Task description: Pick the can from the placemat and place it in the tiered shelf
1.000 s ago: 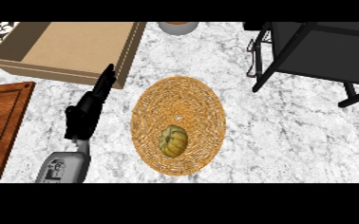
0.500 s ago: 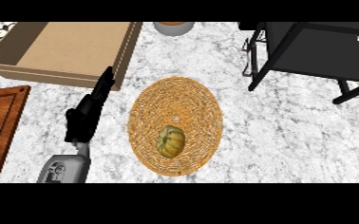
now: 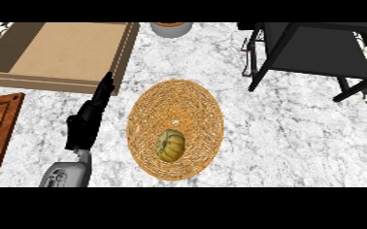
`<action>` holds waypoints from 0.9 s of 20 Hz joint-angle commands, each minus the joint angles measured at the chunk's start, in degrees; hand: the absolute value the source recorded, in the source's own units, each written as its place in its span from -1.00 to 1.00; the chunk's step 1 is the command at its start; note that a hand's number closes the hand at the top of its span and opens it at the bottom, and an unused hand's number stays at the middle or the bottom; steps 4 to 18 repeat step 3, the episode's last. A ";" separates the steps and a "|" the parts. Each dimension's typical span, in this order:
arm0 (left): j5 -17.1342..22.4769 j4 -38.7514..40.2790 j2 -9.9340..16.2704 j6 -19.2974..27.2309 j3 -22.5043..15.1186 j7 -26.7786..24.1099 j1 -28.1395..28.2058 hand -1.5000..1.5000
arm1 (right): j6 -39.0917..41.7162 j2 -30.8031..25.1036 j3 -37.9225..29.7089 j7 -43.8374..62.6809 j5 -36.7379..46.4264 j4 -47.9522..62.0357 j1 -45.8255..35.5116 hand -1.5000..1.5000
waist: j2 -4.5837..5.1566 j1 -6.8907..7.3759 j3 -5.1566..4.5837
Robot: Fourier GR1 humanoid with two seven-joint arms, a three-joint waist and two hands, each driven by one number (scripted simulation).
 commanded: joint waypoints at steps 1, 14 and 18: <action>-1.17 -0.15 -0.63 0.96 -0.82 -0.47 0.59 0.00 | 10.11 -1.72 -12.95 0.03 -11.32 -2.56 7.21 -1.00 | -0.02 -0.01 0.04; 1.01 -1.24 1.41 -1.10 1.20 1.27 -0.58 0.00 | 14.58 -3.16 -18.60 -1.88 -16.01 -0.63 10.20 -1.00 | -0.07 -0.12 0.05; 1.01 -1.24 1.41 -1.10 1.20 1.27 -0.58 0.00 | 14.58 -3.16 -18.60 -1.88 -16.01 -0.63 10.20 -1.00 | -0.07 -0.12 0.05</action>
